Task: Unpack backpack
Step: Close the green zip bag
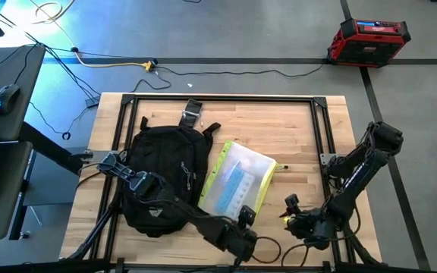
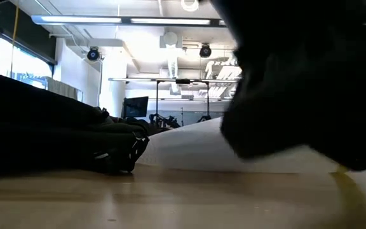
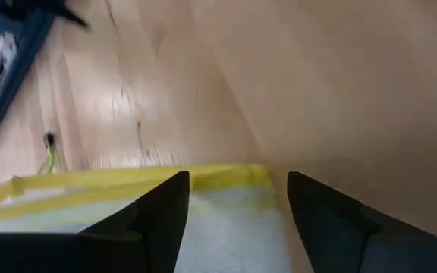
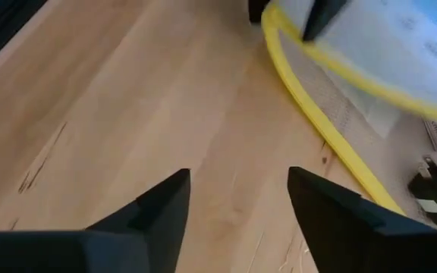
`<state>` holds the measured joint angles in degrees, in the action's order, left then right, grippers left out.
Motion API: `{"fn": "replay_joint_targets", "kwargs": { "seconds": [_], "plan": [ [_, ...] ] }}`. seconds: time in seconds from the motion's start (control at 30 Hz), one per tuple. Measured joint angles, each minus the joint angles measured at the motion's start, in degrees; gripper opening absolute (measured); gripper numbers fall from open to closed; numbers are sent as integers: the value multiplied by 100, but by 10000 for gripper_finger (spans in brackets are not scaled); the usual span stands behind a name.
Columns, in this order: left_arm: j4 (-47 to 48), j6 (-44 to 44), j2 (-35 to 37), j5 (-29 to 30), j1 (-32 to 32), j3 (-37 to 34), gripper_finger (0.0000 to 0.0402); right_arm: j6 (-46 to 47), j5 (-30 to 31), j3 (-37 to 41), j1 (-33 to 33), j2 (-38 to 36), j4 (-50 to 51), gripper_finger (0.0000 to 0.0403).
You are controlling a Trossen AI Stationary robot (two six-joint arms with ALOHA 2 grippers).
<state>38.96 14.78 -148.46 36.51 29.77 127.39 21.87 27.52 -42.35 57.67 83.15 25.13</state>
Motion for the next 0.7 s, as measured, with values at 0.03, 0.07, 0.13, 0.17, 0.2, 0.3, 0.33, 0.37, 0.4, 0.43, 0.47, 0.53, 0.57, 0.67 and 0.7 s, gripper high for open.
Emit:
{"fn": "replay_joint_targets", "kwargs": {
  "seconds": [0.03, 0.07, 0.13, 0.17, 0.2, 0.3, 0.33, 0.37, 0.4, 0.43, 0.47, 0.53, 0.57, 0.67, 0.7],
  "plan": [
    [7, -63, -39, 53, -34, -3, 205, 46, 78, 0, 4, 0, 42, 219],
    [-17, -131, -68, 103, -61, -4, 200, 93, 163, 0, 4, 0, 103, 222],
    [2, -290, -77, 127, -108, 0, 174, 121, 266, 0, 4, 2, 253, 224],
    [17, -401, -85, 92, -143, 0, 153, 121, 341, 0, 4, 3, 352, 224],
    [22, -495, -86, 40, -170, 0, 128, 118, 465, 0, 0, 4, 479, 224],
    [121, -713, -73, 30, -158, 38, 36, 324, 912, 0, -48, 4, 917, 224],
    [220, -788, -73, 81, -128, 99, 19, 443, 1082, 0, -76, 7, 1142, 224],
    [380, -879, -73, 237, -87, 203, 13, 568, 1237, 0, -111, 7, 1396, 224],
    [587, -995, -73, 475, -32, 329, 13, 680, 1352, 0, -148, 7, 1628, 224],
    [822, -1131, -71, 709, 29, 443, 11, 782, 1449, 0, -188, 7, 1864, 224],
    [1049, -1307, -52, 936, 80, 527, 7, 833, 1514, 1, -235, 9, 2115, 224],
    [1737, -1799, -42, 1310, 177, 741, 2, 869, 1590, 4, -348, 9, 2506, 224],
    [2041, -2065, -42, 1471, 224, 765, 2, 808, 1609, 4, -419, 9, 2625, 224],
    [2813, -2743, 21, 1646, 297, 719, 1, 413, 1711, 4, -626, 9, 2754, 224],
    [3065, -2987, 35, 1673, 310, 722, 0, 234, 1704, 4, -711, 9, 2755, 224]
  ]
}}
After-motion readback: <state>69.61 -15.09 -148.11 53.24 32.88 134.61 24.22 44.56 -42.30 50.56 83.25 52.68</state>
